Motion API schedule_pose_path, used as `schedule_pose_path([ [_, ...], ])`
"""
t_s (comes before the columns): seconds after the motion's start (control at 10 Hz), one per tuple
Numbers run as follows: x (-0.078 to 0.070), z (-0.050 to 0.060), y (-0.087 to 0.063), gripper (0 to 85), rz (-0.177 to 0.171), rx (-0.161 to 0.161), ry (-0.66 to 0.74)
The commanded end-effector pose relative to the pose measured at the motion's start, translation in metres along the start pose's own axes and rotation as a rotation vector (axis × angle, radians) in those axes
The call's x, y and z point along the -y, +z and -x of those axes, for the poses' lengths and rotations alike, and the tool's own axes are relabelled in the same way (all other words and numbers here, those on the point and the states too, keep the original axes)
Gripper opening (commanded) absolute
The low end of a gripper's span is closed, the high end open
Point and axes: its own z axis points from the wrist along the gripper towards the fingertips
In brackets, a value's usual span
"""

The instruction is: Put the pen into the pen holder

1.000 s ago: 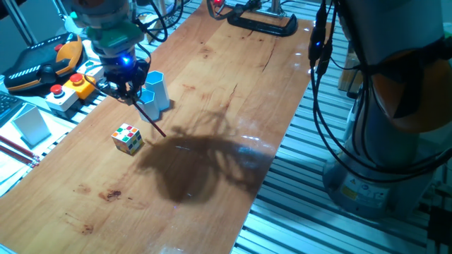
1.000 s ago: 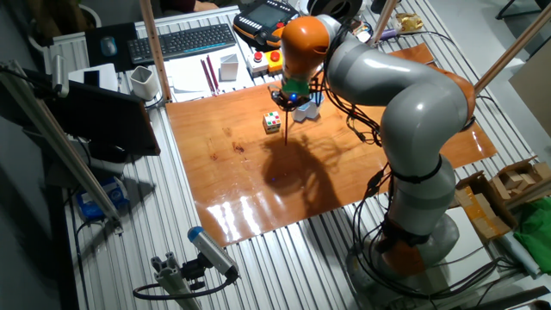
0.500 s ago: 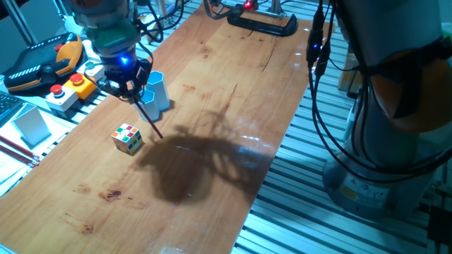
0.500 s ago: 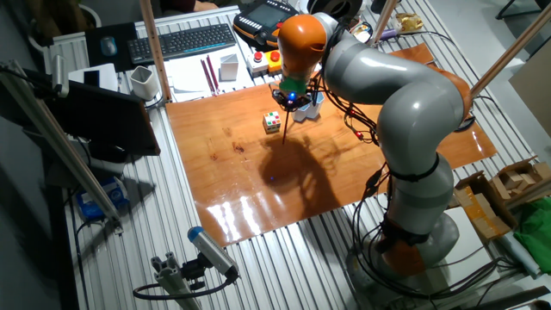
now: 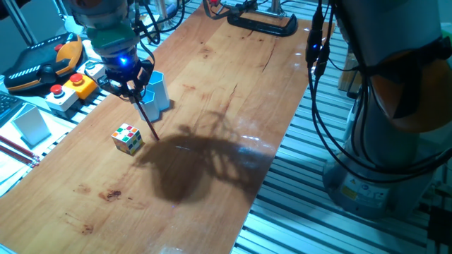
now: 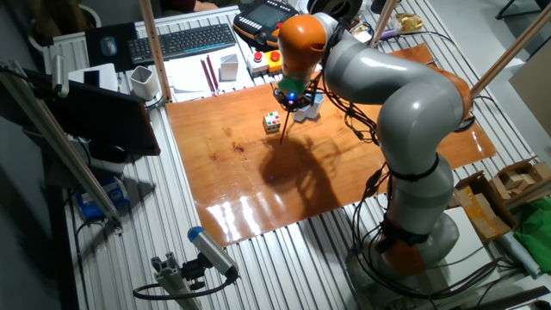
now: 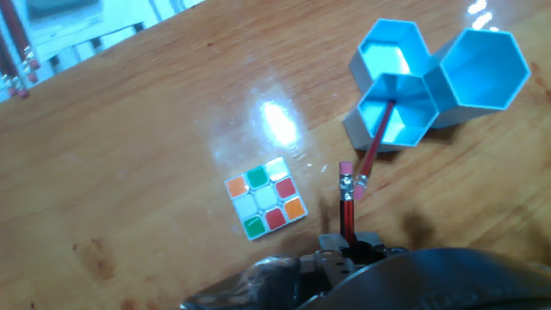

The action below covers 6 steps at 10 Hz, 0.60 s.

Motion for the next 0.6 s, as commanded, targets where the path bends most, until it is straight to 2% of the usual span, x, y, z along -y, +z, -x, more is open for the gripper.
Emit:
schedule_pose_path([
  [0.0,0.0002,-0.0001,0.0001,0.7,-0.008,0.005,0.011],
  [0.2,0.0015,0.0013,0.0015,0.7,-0.027,0.010,0.013],
  [0.5,0.0029,0.0029,0.0031,0.7,-0.028,-0.001,0.031],
])
